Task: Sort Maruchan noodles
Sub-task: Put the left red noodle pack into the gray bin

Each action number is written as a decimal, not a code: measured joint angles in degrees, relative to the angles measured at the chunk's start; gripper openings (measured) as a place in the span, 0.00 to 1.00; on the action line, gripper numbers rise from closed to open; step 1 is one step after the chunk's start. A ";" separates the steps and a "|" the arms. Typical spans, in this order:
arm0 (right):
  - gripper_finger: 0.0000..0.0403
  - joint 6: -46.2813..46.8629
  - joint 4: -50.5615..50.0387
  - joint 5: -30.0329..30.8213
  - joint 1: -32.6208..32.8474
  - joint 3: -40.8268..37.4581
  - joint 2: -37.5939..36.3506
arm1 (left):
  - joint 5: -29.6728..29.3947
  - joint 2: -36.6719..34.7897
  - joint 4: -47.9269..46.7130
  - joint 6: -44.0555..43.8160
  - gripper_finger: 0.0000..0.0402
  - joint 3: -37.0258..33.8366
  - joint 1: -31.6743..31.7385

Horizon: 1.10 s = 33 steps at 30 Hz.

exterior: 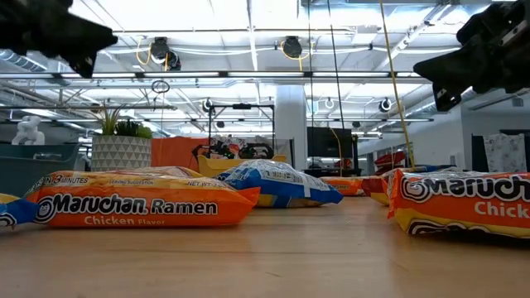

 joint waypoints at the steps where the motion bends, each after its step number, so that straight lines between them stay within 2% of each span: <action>1: 0.01 0.28 -0.06 -0.01 0.00 0.00 0.01 | -0.62 1.21 -1.91 0.21 0.19 2.14 0.00; 7: 0.01 0.77 -0.23 -0.02 0.00 0.00 0.03 | -1.51 11.05 -11.08 2.16 0.19 14.53 -0.02; 12: 0.01 0.77 -0.31 -0.02 0.00 0.00 0.03 | -1.12 19.58 -17.05 5.33 0.19 21.94 -0.02; 17: 0.01 0.79 -0.36 -0.04 0.00 0.00 0.03 | -1.03 26.01 -18.20 8.27 0.18 25.90 -0.02; 23: 0.01 0.83 -0.53 -1.62 0.00 0.00 0.03 | -1.13 31.34 -20.05 9.46 0.02 30.20 -0.02; 33: 0.01 3.73 -0.46 -1.44 0.00 0.00 0.03 | -4.55 37.98 -27.00 6.37 0.01 37.34 0.00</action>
